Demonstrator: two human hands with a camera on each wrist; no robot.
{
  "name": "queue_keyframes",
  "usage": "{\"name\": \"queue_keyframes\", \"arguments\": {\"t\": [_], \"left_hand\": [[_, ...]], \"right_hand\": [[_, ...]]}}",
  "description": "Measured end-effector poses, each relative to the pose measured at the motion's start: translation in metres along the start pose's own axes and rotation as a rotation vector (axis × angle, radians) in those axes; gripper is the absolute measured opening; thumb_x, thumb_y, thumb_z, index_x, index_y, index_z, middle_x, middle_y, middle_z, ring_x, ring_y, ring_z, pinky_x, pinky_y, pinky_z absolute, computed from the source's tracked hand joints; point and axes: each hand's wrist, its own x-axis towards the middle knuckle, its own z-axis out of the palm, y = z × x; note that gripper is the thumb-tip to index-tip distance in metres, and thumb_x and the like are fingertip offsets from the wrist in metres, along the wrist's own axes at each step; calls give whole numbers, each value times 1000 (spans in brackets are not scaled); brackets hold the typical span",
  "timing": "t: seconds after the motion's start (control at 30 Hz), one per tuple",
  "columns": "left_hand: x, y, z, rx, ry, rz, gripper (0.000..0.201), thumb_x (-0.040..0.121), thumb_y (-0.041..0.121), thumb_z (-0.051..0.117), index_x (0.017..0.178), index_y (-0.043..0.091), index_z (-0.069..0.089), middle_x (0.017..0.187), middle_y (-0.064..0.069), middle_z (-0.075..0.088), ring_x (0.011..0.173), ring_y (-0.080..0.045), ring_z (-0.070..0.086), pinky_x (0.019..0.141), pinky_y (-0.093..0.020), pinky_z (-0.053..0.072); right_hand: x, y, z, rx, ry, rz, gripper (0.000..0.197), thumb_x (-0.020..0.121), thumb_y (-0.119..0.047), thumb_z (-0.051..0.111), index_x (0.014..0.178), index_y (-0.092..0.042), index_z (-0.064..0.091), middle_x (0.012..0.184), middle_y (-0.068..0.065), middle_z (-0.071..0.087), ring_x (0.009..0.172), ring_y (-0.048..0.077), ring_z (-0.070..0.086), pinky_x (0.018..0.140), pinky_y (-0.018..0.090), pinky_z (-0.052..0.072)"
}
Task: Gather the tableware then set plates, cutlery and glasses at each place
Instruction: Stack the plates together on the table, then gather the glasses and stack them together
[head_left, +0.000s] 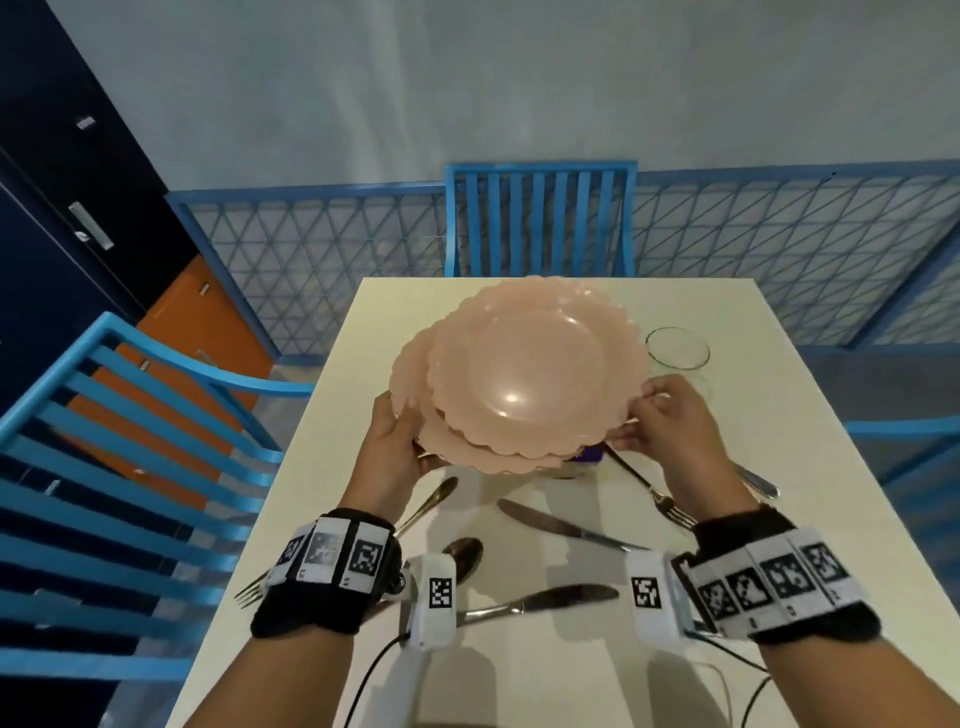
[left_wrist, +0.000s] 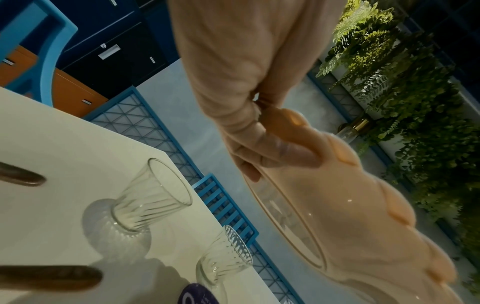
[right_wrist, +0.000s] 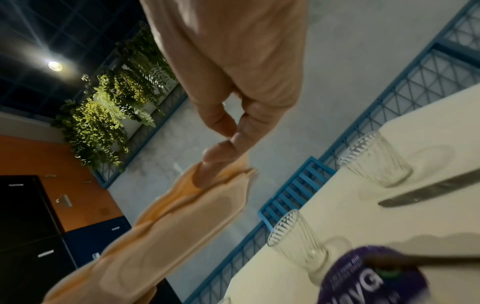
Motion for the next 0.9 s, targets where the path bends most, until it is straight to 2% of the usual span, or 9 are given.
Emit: {"name": "queue_keyframes", "arguments": {"t": [0.2,0.3,0.4,0.47,0.53,0.6,0.77,0.83,0.9], "left_hand": [[-40,-13,-13,-22,3,-19,28,101,28,32,127,22,40,114,0,58,97,-18,60,63,-28,59],[-56,-23,-18,18,-14,-28,26,101,28,33,124,24,43,112,1,60,97,-20,60,61,-28,57],[-69,-32,-17,57,-87,-74,27,100,25,34,126,23,43,117,-1,59,100,-19,60,65,-32,59],[-77,-39,-12,40,-137,-137,30,101,23,34,130,23,40,116,0,60,97,-16,62,69,-34,58],[-80,-46,-8,19,-192,-191,30,101,22,34,130,26,40,113,2,62,92,-13,65,66,-33,60],[-83,-56,1,38,-279,-259,32,100,22,36,132,27,41,115,1,63,91,-13,66,62,-29,57],[-89,-79,38,184,-475,-393,37,95,27,48,132,26,42,99,-1,64,74,-11,64,58,-26,54],[-91,-85,60,305,-541,-394,32,99,21,42,130,27,44,97,0,64,76,-12,64,60,-26,56],[-94,-91,84,416,-623,-400,28,100,17,39,126,24,46,99,-2,63,82,-15,62,67,-29,59]], "right_hand": [[-38,27,-2,-148,-135,75,18,88,3,47,82,-14,45,60,6,57,43,11,58,49,24,46],[-51,41,-10,-260,-147,120,16,86,-3,56,86,-16,47,76,5,52,58,13,52,62,33,50],[-65,51,-23,-181,-112,204,33,86,-11,63,110,-14,40,99,6,49,79,17,56,80,44,54],[-76,54,-39,-127,-113,248,37,92,-22,57,123,-19,35,110,7,51,89,19,60,77,40,56],[-84,55,-54,-130,-124,280,31,97,-29,46,126,-21,38,114,9,55,94,21,60,74,34,55],[-94,60,-74,-180,-123,286,27,99,-31,39,122,-19,46,114,11,58,100,26,60,78,39,55],[-124,85,-131,-321,-33,311,25,98,-21,39,111,-7,56,100,14,62,89,29,60,80,46,53],[-137,97,-157,-317,35,344,22,97,-18,43,113,-9,55,104,15,63,92,30,61,84,49,54],[-152,106,-183,-305,128,368,16,97,-15,44,108,-11,56,101,17,63,86,29,60,81,48,53]]}}
